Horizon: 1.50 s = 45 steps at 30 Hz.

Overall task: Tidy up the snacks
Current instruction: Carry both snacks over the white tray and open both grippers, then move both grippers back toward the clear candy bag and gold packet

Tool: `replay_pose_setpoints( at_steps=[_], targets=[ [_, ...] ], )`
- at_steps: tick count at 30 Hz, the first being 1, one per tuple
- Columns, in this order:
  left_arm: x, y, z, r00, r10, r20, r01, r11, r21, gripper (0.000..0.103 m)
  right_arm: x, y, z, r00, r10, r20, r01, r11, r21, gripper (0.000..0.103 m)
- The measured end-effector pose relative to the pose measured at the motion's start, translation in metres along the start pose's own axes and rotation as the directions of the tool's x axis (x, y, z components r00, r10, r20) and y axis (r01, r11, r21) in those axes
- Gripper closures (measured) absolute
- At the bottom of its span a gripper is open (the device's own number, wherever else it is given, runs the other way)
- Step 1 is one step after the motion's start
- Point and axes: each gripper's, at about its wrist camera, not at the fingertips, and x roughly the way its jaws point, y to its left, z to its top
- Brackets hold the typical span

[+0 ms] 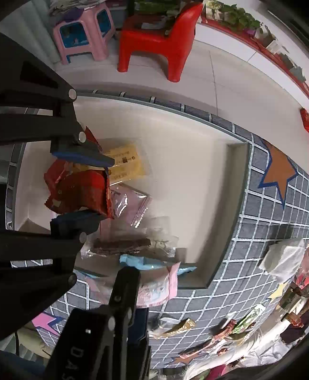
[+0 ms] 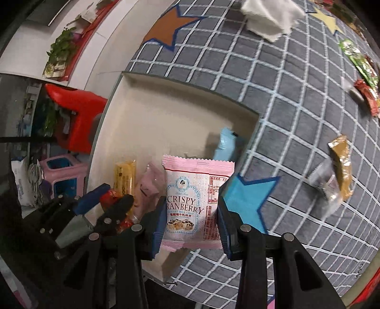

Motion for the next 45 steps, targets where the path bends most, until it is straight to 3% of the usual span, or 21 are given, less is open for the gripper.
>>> replay_pose_setpoints(
  at_steps=[4,7,9,10,16,18,25,32,38,45],
  targets=[
    [0.004,0.001,-0.002,1.000,-0.004,-0.010,0.004,1.000,-0.002,0.059,0.008,0.007,0.004,1.000,0.008,-0.016,-0.008,1.000,0.002,0.060],
    [0.004,0.001,-0.004,1.000,0.000,-0.011,0.000,1.000,-0.010,0.045,0.010,0.009,0.006,1.000,0.018,-0.023,-0.018,1.000,0.004,0.058],
    [0.003,0.002,-0.005,1.000,0.011,-0.006,-0.011,1.000,-0.011,0.036,0.009,0.010,0.006,1.000,0.023,-0.019,-0.023,1.000,0.007,0.028],
    [0.003,0.002,-0.006,1.000,0.013,-0.004,-0.013,1.000,-0.010,0.035,0.007,0.011,0.006,1.000,0.023,-0.011,-0.023,1.000,0.008,0.023],
    [0.002,-0.002,-0.005,1.000,0.027,-0.005,-0.027,1.000,0.004,0.030,-0.004,-0.002,-0.002,1.000,0.021,-0.004,-0.020,0.999,0.033,0.022],
    [0.000,-0.008,-0.002,1.000,0.024,-0.004,-0.024,1.000,0.008,0.029,-0.008,-0.013,-0.008,1.000,0.011,0.006,-0.011,0.999,0.052,0.000],
    [-0.010,-0.036,0.001,1.000,0.010,0.020,-0.012,0.996,0.083,0.028,-0.016,-0.083,-0.035,0.999,-0.054,-0.002,0.053,0.977,0.205,0.000],
    [-0.013,-0.074,-0.010,0.999,-0.040,0.020,0.035,0.977,0.211,0.028,-0.014,-0.165,-0.054,0.988,-0.148,-0.045,0.154,0.912,0.380,0.000],
    [-0.014,-0.092,-0.017,0.997,-0.072,-0.005,0.070,0.954,0.291,0.028,-0.015,-0.195,-0.031,0.972,-0.233,-0.037,0.229,0.894,0.386,0.000],
    [-0.011,-0.095,-0.021,0.997,-0.070,-0.041,0.079,0.946,0.314,0.027,-0.020,-0.219,0.019,0.962,-0.272,0.019,0.240,0.876,0.418,0.000]
  ],
)
